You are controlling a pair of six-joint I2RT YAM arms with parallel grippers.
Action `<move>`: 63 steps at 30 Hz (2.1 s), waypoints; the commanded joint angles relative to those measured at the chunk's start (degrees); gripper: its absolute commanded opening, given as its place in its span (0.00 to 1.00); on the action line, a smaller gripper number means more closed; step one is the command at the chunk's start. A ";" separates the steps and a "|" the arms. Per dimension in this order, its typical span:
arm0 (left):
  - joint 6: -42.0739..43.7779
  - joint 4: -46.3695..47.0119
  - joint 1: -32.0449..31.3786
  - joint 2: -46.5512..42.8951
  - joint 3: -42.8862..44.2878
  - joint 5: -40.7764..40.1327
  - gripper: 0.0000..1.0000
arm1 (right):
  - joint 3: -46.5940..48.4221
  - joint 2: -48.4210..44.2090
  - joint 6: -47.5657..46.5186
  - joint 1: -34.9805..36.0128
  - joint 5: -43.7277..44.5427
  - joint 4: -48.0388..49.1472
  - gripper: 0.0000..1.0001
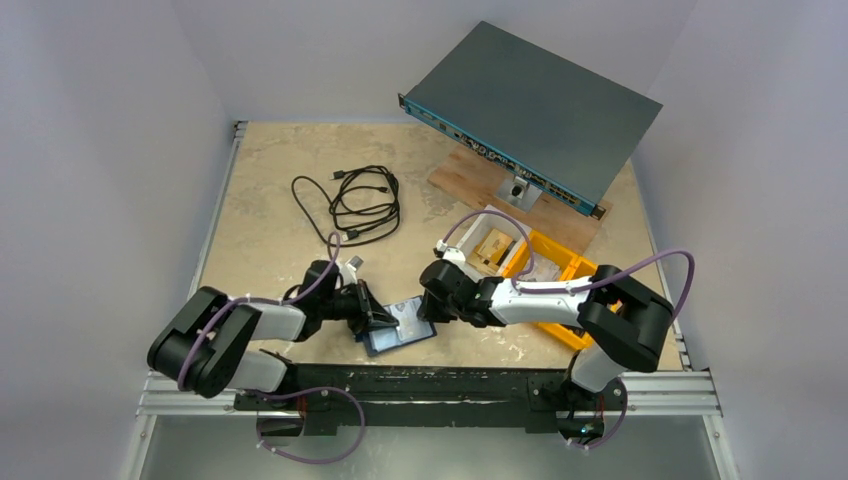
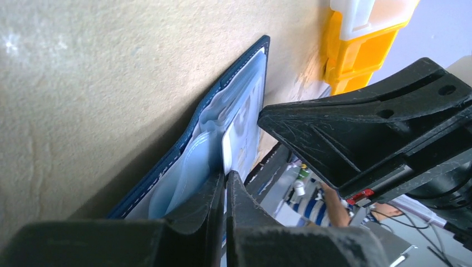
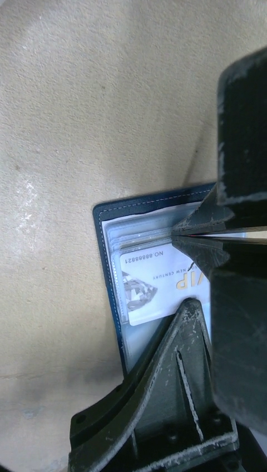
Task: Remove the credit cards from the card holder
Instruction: Remove the credit card from the card holder.
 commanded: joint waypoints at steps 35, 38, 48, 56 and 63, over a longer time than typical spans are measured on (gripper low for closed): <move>15.27 -24.92 1.53 -7.58 8.24 -4.56 0.11 | -3.62 5.04 -1.36 0.00 -0.58 -7.53 0.00; 15.13 -23.73 1.53 -6.34 7.90 -4.38 0.11 | -3.71 5.03 -1.36 -0.01 -0.75 -7.44 0.00; 12.30 -16.05 1.48 -2.42 6.29 -1.66 0.11 | -3.51 5.42 -1.48 -0.04 -0.95 -7.24 0.00; 11.48 -15.97 1.53 -2.84 6.45 -1.05 0.00 | -3.63 5.59 -1.47 0.00 -0.81 -7.43 0.00; 15.46 -33.05 1.61 -9.28 10.22 -7.94 0.00 | -4.49 4.93 -0.85 -0.01 -0.19 -7.98 0.00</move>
